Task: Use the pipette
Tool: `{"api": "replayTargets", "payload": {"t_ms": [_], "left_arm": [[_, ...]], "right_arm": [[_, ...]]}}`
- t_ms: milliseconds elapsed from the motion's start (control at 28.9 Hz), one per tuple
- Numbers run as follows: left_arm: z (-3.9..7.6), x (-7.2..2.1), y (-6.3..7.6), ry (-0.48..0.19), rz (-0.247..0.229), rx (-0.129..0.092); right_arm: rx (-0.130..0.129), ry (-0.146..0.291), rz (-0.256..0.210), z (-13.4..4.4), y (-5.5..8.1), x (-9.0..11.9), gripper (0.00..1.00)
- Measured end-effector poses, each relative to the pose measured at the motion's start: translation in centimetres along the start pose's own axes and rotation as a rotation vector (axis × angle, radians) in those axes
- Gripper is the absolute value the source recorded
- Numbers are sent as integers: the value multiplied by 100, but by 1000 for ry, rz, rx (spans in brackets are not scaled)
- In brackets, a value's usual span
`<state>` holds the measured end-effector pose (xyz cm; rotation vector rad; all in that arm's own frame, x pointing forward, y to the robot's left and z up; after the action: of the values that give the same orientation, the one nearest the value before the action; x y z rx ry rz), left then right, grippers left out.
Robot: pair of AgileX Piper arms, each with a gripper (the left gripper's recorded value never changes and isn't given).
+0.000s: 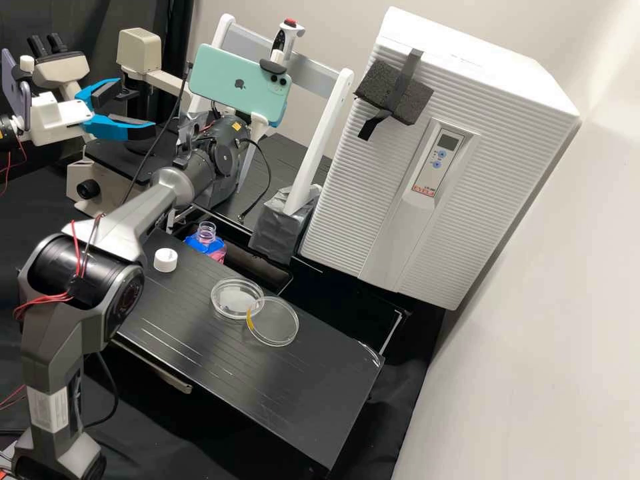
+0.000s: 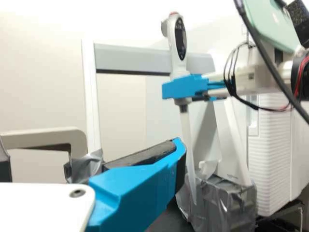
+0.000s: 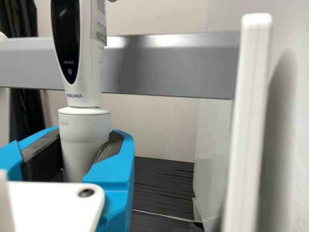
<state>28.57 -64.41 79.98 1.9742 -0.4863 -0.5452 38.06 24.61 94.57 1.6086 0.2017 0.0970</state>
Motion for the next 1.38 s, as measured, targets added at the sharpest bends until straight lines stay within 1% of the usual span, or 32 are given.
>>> {"api": "replayTargets", "payload": {"t_ms": [138,277,312,346,381,415,450,485,519,554,589,623,692,762,796,831,969,1039,1108,1177,1246,1385], "left_arm": [[-2,-13,-12,1,-5,0],[-3,-14,-15,1,-5,0],[-3,-17,-19,2,-7,-1],[-3,-17,-19,2,-7,-1],[-3,-17,-19,2,-7,-1],[-3,-17,-19,2,-7,-1],[-2,-18,-15,2,-6,-1],[-2,-18,-15,2,-6,-1],[-3,-19,-17,2,-7,-1],[-4,-22,-22,2,-8,-1],[-5,-25,-28,3,-10,-1],[-6,-29,-35,3,-13,-1],[-8,-33,-41,4,-15,-1],[-8,-33,-41,4,-15,-1],[-9,-36,-46,4,-17,-1],[-7,-43,-40,4,-15,-1],[-7,-55,-47,4,-17,-2],[-7,-55,-47,4,-17,-2],[-7,-55,-47,4,-17,-2],[-7,-55,-47,4,-17,-2],[-7,-55,-47,4,-17,-2],[38,-53,-58,-8,-19,-9]], "right_arm": [[3,7,-8,-74,-21,-21,0],[3,-7,-3,-105,15,-39,0],[31,-24,0,-117,43,-34,0],[58,-69,-8,-128,92,-32,0],[76,-87,-21,-132,128,-28,0],[91,-107,-45,-114,157,-31,0],[99,-120,-70,-89,174,-31,0],[109,-121,-102,-78,175,-31,0],[120,-107,-142,-79,161,-22,0],[122,-74,-175,-106,132,-13,0],[114,-34,-201,-127,99,15,0],[104,-19,-223,-141,51,42,0],[86,2,-250,-169,5,61,0],[74,8,-260,-177,-16,76,0],[67,7,-264,-171,-24,82,0],[65,8,-264,-174,-21,81,0],[65,8,-264,-174,-21,81,0],[74,6,-263,-173,-21,81,0],[69,-2,-262,-165,-20,82,0],[74,-9,-261,-160,-19,82,0],[70,-15,-257,-154,-16,83,0],[63,-31,-238,-121,-8,80,0]]}}
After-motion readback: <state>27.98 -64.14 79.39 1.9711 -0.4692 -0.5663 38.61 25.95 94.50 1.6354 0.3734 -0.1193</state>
